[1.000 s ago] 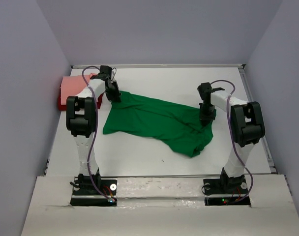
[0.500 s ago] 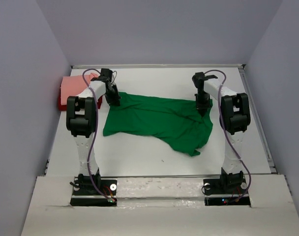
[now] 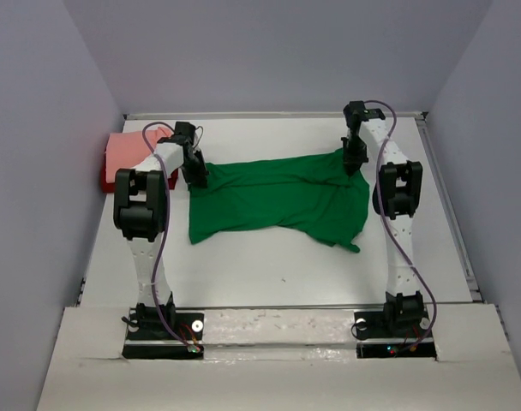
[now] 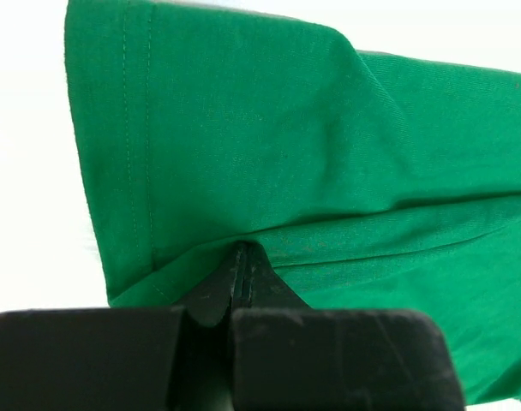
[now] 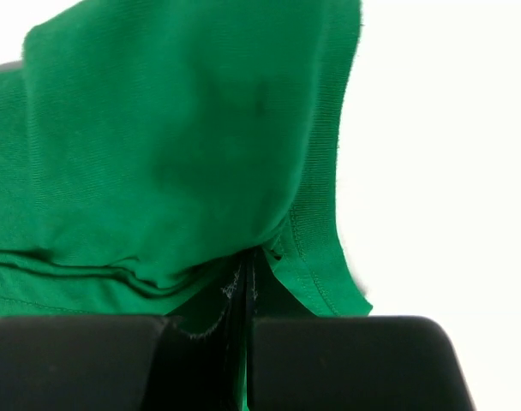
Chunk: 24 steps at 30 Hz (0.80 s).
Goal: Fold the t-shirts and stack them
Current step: Fold the tshirt
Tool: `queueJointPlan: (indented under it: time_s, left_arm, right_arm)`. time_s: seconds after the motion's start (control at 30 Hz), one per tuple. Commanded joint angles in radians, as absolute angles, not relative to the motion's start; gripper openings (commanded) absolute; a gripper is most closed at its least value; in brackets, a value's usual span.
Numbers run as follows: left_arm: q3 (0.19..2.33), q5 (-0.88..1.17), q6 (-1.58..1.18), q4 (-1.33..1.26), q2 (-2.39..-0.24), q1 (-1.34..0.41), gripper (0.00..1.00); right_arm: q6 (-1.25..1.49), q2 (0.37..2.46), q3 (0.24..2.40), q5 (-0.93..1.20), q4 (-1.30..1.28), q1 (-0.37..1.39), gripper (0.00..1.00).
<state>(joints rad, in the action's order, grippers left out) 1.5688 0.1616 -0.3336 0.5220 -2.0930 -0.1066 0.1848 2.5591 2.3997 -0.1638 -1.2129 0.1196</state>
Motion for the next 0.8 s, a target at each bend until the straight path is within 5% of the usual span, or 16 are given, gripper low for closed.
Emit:
queueJointPlan:
  time_s: [0.0,0.17,0.47,0.67,0.77]
  left_arm:
    - [1.608,0.169,-0.321,0.546,-2.078,-0.107,0.00]
    - [1.640,0.118,-0.318,0.537,-2.050,-0.113,0.00]
    - [1.649,-0.144,-0.322,0.537,-1.873,-0.169,0.10]
    - [1.521,-0.149,-0.360,0.548,-1.706,-0.205,0.17]
    - [1.390,-0.097,-0.386,0.555,-1.620,-0.224,0.27]
  right_arm:
    - [0.144,2.631,2.433,-0.072,-1.166,0.084,0.00]
    - [0.138,2.562,2.412,-0.072,-1.132,0.084,0.03]
    - [0.156,2.254,2.326,-0.097,-1.101,0.084,0.67]
    - [0.234,1.905,1.915,-0.080,-1.024,0.084,0.75]
    - [0.282,1.684,1.501,0.099,-0.838,0.084,0.76]
